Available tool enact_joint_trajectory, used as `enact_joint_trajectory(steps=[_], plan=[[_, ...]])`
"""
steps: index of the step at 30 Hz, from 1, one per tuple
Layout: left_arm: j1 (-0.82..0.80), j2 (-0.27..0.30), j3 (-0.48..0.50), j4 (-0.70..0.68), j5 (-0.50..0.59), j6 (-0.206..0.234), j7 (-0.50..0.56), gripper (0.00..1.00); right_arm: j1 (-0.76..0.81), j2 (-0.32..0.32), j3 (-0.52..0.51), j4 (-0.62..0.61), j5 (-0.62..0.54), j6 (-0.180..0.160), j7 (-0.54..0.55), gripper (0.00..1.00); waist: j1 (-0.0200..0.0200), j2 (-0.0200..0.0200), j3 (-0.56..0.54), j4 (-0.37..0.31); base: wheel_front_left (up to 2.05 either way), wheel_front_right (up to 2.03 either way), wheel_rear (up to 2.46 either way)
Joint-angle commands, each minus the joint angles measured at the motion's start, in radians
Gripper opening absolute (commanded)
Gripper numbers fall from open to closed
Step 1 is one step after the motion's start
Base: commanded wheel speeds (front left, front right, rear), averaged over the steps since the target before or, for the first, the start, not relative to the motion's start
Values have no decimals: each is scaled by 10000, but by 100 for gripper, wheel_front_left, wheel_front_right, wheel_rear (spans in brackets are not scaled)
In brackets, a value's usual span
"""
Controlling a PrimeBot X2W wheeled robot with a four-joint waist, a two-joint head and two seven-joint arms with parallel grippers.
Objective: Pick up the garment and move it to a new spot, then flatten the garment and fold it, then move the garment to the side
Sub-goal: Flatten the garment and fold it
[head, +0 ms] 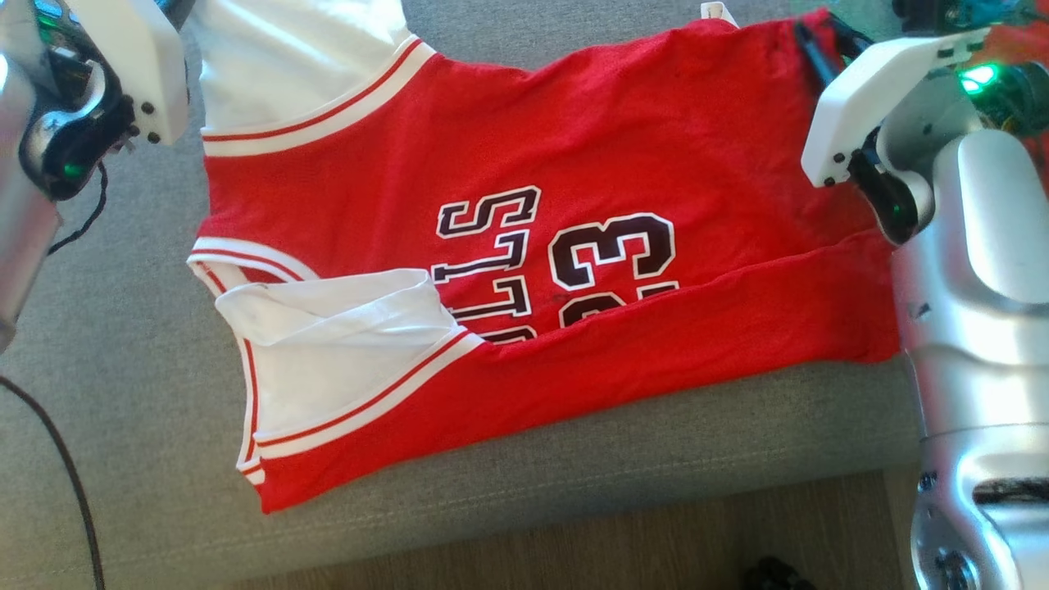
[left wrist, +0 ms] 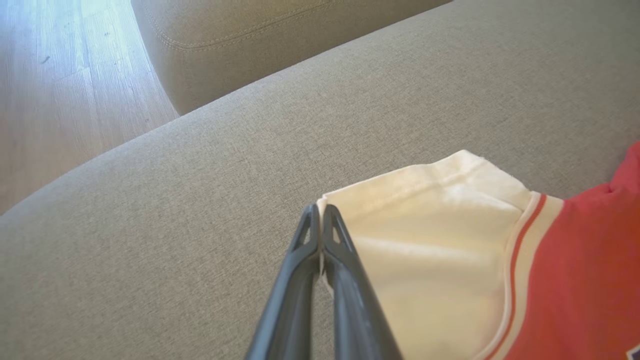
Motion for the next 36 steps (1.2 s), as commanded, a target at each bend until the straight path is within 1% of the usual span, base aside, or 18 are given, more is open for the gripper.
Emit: enact_joint_trajectory(steps=[1,4,6,11,17,19,22,24,26,29,31,32,36], plan=[[-631,535,342,-158,-71,12,-117,0,-345,117,103,-254,-63,-4,-159,0,0,0,-5,10,0,0,0],[-720,581,161,-136,-123,12,-293,0,-544,117,93,19,-153,-4,-385,0,0,0,-23,22,0,0,0],[-821,645,59,-177,-86,12,-597,0,-677,117,87,147,-178,-4,-563,0,0,0,-28,28,0,0,0],[-1205,681,109,45,197,12,-1833,0,-1083,117,12,396,-82,-4,-1252,0,0,0,-6,72,0,0,0],[-1730,481,416,447,548,129,-3526,0,-1599,117,-353,699,-28,-4,-2262,0,0,0,-26,187,0,0,0],[-1728,434,481,558,512,116,-3892,0,-1659,118,-409,813,-44,-4,-2509,0,0,0,-73,236,0,0,0],[-1449,414,482,517,268,71,-4172,0,-1548,96,-453,909,-75,-4,-2751,0,0,0,-186,336,0,0,0],[-1136,506,480,285,68,48,-4344,0,-1341,47,-416,889,32,-4,-2857,0,0,0,-269,408,0,0,0],[-764,716,454,-126,-14,36,-4537,0,-1034,-41,-242,749,289,-4,-3014,0,0,0,-372,496,0,0,0],[18,1045,674,-984,-366,40,-4756,0,-398,-399,-79,447,683,-4,-3130,0,0,0,-523,636,0,0,0],[639,1293,851,-1704,-519,188,-4848,0,66,-638,-11,219,955,-4,-3094,0,0,0,-627,728,0,0,0],[639,1293,851,-1704,-519,188,-4848,0,66,-638,-11,219,955,-4,-3094,0,0,0,-627,728,0,0,0],[2050,1789,1233,-3374,-807,726,-4929,0,970,-1064,1,-391,1379,-4,-2956,0,0,0,-796,903,0,0,0]])
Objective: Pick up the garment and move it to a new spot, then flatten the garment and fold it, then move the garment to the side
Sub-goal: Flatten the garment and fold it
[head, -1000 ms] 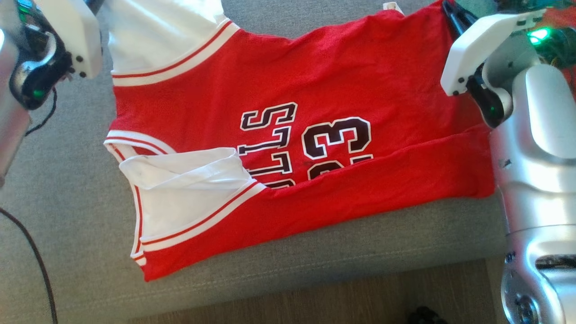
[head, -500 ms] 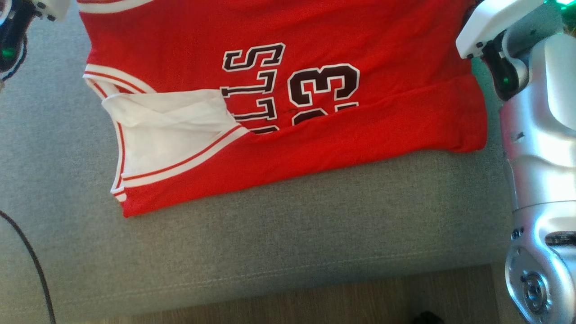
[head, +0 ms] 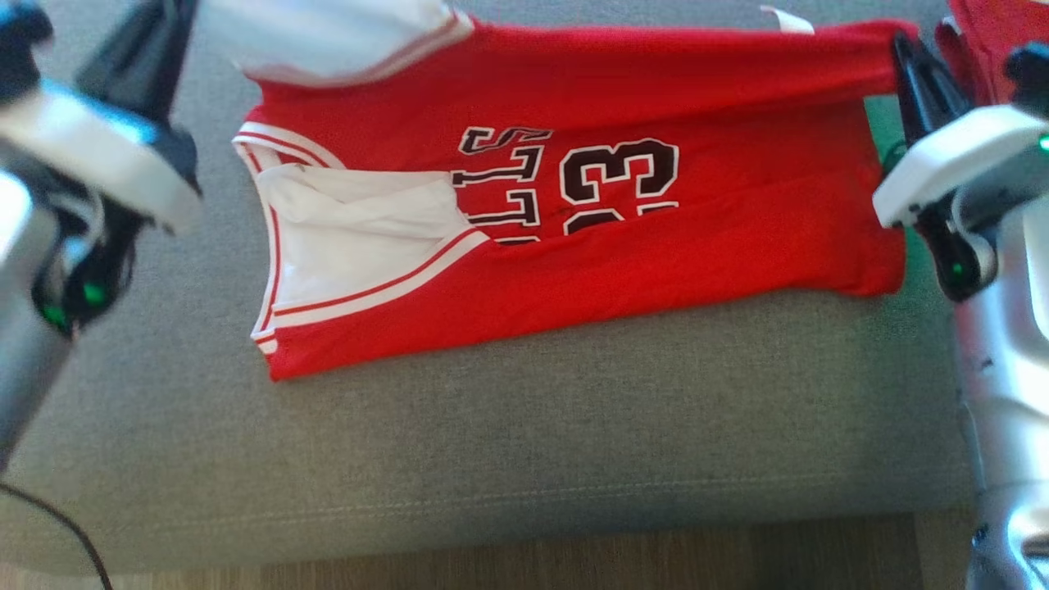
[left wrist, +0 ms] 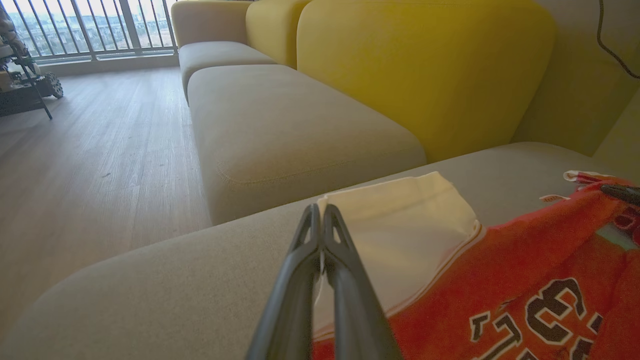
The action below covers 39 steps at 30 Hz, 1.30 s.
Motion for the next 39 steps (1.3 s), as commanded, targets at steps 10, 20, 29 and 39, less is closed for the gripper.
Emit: enact_joint_trajectory(steps=[10,20,29,39], plan=[[3276,1583,1464,-3902,-637,1820,-121,0,1841,-444,-320,-1868,526,-4,664,0,0,0,-274,322,0,0,0],[5797,632,2680,-4980,-633,2599,-123,0,3378,-120,-520,-3186,467,-4,1060,37,0,0,-209,469,0,0,0],[6880,-560,2996,-4184,290,2888,-123,100,4210,497,-1050,-4128,-21,-4,630,100,0,0,-716,283,0,0,0],[8959,-2144,4163,-4726,3276,4019,-123,100,5550,1153,-1217,-4637,952,-4,371,100,0,0,-1597,77,0,0,0]])
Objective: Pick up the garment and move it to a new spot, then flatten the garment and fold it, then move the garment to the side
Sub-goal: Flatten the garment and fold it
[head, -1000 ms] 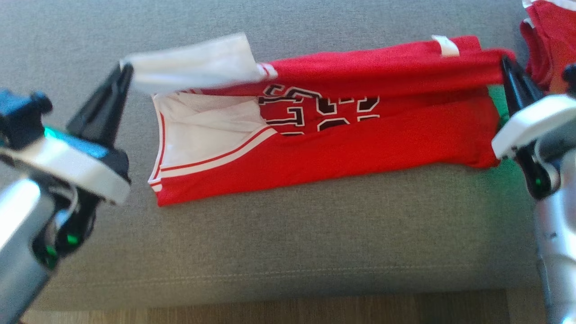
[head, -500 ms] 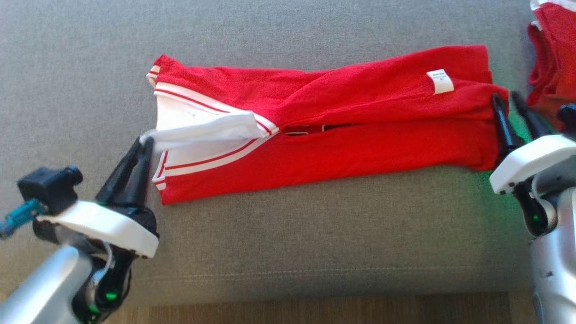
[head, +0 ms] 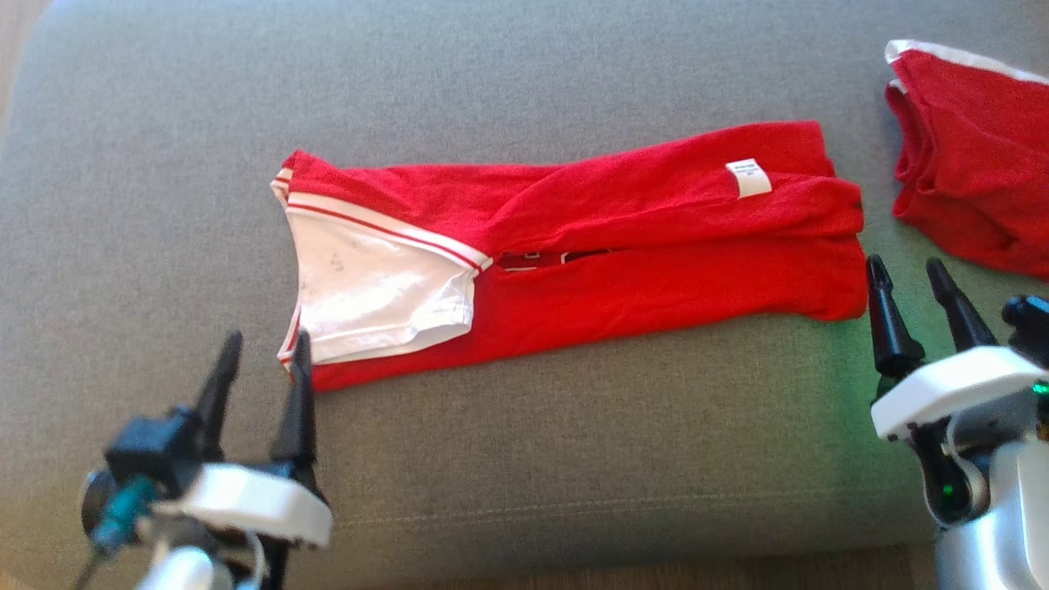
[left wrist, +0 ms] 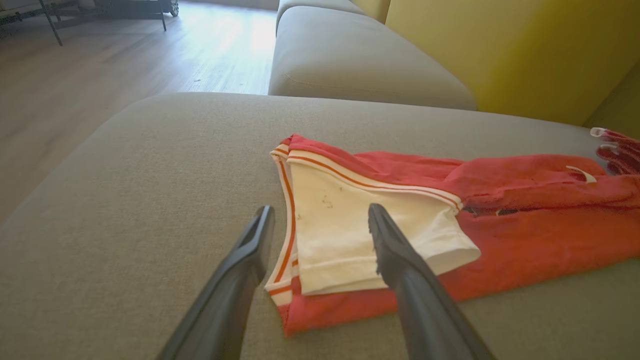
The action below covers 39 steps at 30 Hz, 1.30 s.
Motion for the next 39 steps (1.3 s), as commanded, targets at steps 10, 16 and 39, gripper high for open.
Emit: enact_joint_trajectory(steps=[10,16,39], plan=[[660,-1114,338,-41,2243,-316,-120,100,-284,12,-33,628,1135,-2,-144,100,1,0,-484,538,0,0,0],[712,-1631,270,239,2932,-684,-120,100,-1371,13,-759,1680,1083,-2,388,100,1,0,-610,1099,0,0,0],[870,-2764,1047,752,3868,-1770,-120,100,-2156,-18,-2795,3381,-1802,-2,2756,0,1,0,-412,2169,0,0,0]])
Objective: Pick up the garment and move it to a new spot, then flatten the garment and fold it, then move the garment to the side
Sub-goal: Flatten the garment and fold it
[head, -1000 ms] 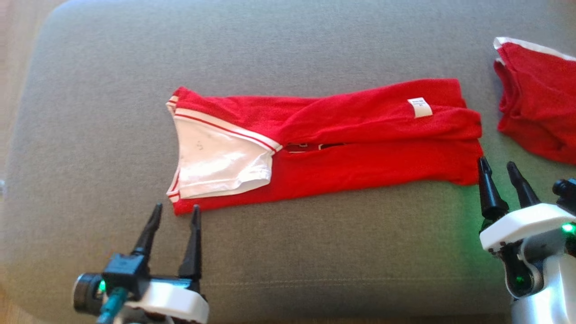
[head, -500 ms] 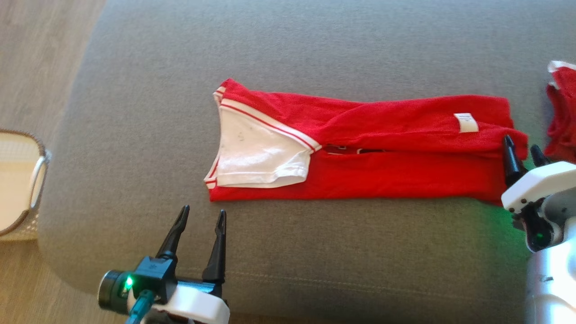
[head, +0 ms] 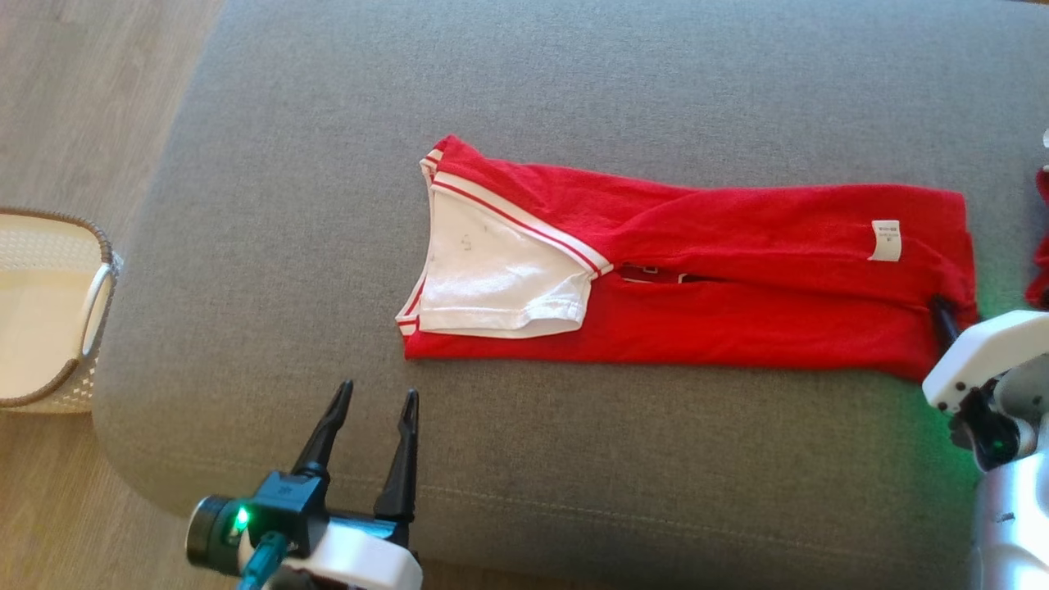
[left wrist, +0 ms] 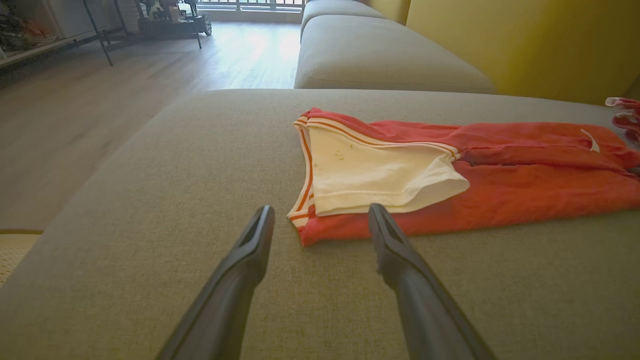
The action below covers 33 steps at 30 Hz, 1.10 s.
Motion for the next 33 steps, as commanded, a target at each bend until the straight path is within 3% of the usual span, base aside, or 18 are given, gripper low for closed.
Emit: enact_joint_trajectory(steps=[1,8,13,24,33], plan=[[-194,-51,495,-255,133,-56,-120,100,210,-7,280,-219,63,-4,163,0,1,-1,-13,-36,0,0,0],[-161,-88,695,-189,334,-250,-120,100,308,8,442,-596,257,-4,-136,0,1,-1,-149,-206,0,0,0],[-2,-88,896,-171,377,-372,-120,100,503,-192,899,-1556,265,-4,-414,0,1,-1,-315,-507,0,0,0],[21,-263,1113,-200,303,-732,-120,100,758,-926,994,-4465,357,-4,593,0,1,-1,-406,-1208,0,0,0],[-105,-381,1099,23,365,-935,-120,100,481,-565,1839,-5587,581,-4,1227,0,1,-1,-424,-1180,0,0,0]])
